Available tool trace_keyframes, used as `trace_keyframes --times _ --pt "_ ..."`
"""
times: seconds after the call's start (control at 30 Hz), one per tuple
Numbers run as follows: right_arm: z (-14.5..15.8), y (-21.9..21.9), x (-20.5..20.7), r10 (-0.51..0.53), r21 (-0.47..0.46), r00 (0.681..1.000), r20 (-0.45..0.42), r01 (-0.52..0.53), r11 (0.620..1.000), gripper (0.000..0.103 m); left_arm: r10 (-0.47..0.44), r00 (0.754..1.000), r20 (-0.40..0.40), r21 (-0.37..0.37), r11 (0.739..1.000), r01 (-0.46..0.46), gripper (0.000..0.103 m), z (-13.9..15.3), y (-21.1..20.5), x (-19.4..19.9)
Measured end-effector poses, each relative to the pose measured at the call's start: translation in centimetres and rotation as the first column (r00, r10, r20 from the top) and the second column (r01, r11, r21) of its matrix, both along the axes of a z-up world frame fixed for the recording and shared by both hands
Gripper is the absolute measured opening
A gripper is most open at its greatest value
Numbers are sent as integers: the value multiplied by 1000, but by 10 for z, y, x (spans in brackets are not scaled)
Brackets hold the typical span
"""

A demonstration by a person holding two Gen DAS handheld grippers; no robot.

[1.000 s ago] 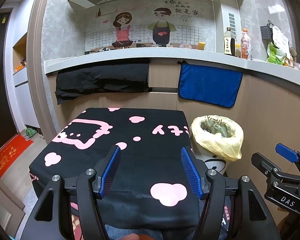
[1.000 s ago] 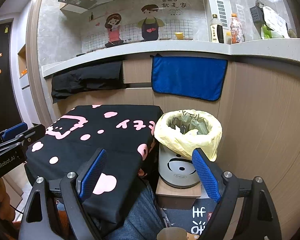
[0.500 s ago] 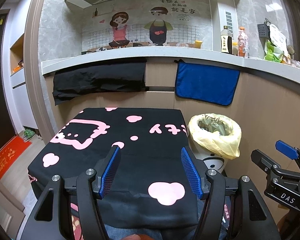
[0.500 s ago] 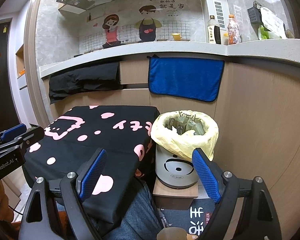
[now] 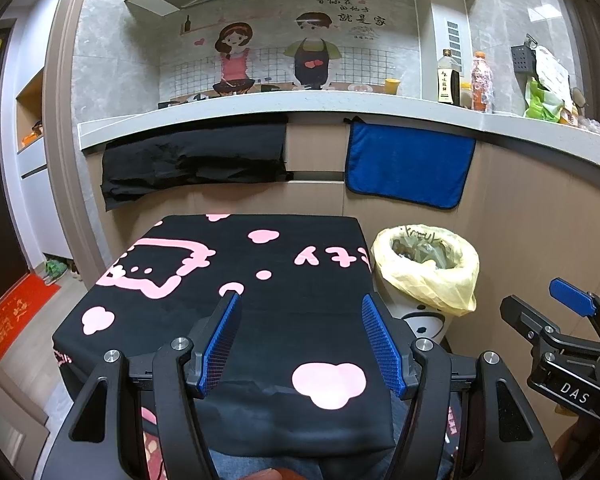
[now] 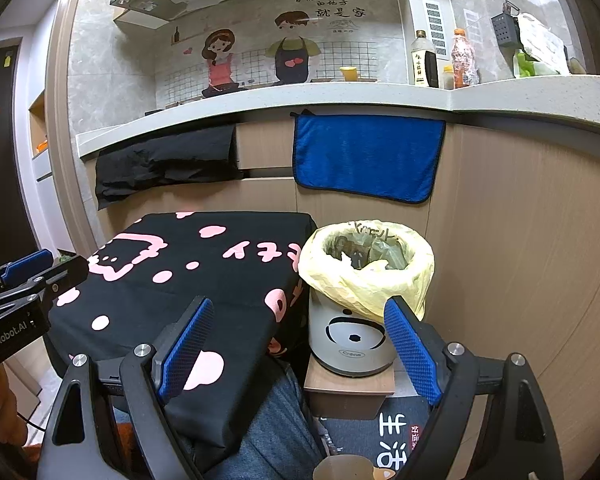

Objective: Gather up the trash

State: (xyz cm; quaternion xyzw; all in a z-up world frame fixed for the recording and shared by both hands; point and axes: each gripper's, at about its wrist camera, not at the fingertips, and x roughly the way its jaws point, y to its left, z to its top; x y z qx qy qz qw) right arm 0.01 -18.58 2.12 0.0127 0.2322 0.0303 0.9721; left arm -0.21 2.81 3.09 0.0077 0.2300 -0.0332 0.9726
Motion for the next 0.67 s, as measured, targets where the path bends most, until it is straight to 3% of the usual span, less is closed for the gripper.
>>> trace_keyframes --times 0.67 --pt "-1 0 -3 -16 2 1000 0 16 1000 85 -44 999 0 -3 999 44 63 -4 -1 2"
